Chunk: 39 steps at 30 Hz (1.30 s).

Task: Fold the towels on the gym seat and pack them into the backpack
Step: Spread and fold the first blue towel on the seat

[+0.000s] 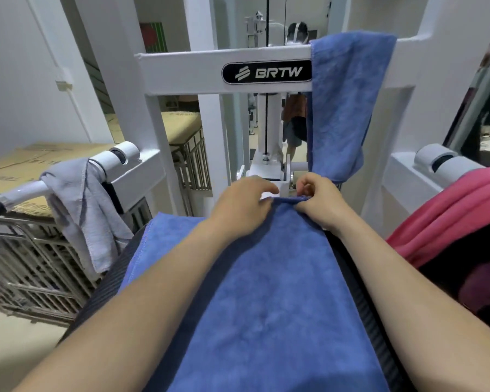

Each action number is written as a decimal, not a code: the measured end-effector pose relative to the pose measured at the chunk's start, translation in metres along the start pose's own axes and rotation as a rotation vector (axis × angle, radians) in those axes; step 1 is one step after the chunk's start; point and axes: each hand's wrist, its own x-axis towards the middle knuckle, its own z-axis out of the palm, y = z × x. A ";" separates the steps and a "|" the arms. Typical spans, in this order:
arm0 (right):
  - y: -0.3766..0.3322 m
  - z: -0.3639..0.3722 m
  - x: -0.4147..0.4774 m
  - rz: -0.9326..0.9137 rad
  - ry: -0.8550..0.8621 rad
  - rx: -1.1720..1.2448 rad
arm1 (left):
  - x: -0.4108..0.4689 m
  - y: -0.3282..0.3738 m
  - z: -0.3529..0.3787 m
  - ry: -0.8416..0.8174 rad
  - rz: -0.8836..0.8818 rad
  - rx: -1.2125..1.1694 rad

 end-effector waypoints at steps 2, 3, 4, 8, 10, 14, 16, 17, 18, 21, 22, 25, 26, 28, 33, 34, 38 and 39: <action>0.005 0.002 -0.001 0.011 0.043 0.146 | 0.012 0.017 0.021 -0.027 0.034 -0.001; 0.006 0.001 -0.002 0.019 0.066 0.209 | 0.015 0.019 0.028 -0.014 0.031 -0.001; 0.008 0.001 -0.002 0.017 0.086 0.244 | 0.016 0.019 0.033 0.003 0.027 0.001; 0.011 0.002 -0.002 -0.038 0.126 0.196 | 0.014 0.020 0.038 0.096 0.019 -0.081; 0.013 0.003 -0.001 -0.069 0.150 0.149 | 0.015 0.026 0.035 0.075 -0.033 -0.186; 0.011 0.004 -0.004 -0.109 0.199 0.116 | 0.027 0.030 0.034 -0.011 -0.311 -0.393; 0.010 0.006 -0.005 -0.143 0.227 0.077 | 0.033 0.031 0.035 -0.023 -0.416 -0.365; 0.010 0.007 -0.005 -0.162 0.245 0.060 | 0.034 0.032 0.034 -0.026 -0.432 -0.331; 0.010 0.008 -0.005 -0.176 0.262 0.043 | 0.036 0.034 0.034 -0.028 -0.431 -0.308; 0.013 0.009 -0.003 -0.182 0.281 -0.027 | 0.039 0.039 0.031 -0.060 -0.435 -0.296; 0.013 0.009 -0.003 -0.167 0.271 -0.046 | 0.039 0.041 0.031 -0.071 -0.449 -0.308; 0.015 0.009 -0.002 -0.094 0.190 -0.047 | 0.040 0.042 0.032 -0.088 -0.489 -0.385; 0.015 0.008 -0.002 -0.062 0.143 -0.020 | 0.039 0.041 0.032 -0.094 -0.499 -0.413; 0.017 0.003 -0.001 0.022 0.045 0.123 | 0.037 0.040 0.030 -0.107 -0.522 -0.477; 0.019 -0.008 -0.001 0.183 -0.008 0.478 | 0.032 0.035 0.030 -0.080 -0.523 -0.601; 0.019 -0.008 -0.001 0.185 0.006 0.486 | 0.032 0.035 0.030 -0.081 -0.519 -0.573; 0.015 -0.006 -0.003 0.145 0.064 0.446 | 0.033 0.039 0.031 -0.106 -0.488 -0.495; 0.013 -0.005 -0.004 0.139 0.064 0.439 | 0.033 0.040 0.030 -0.105 -0.491 -0.501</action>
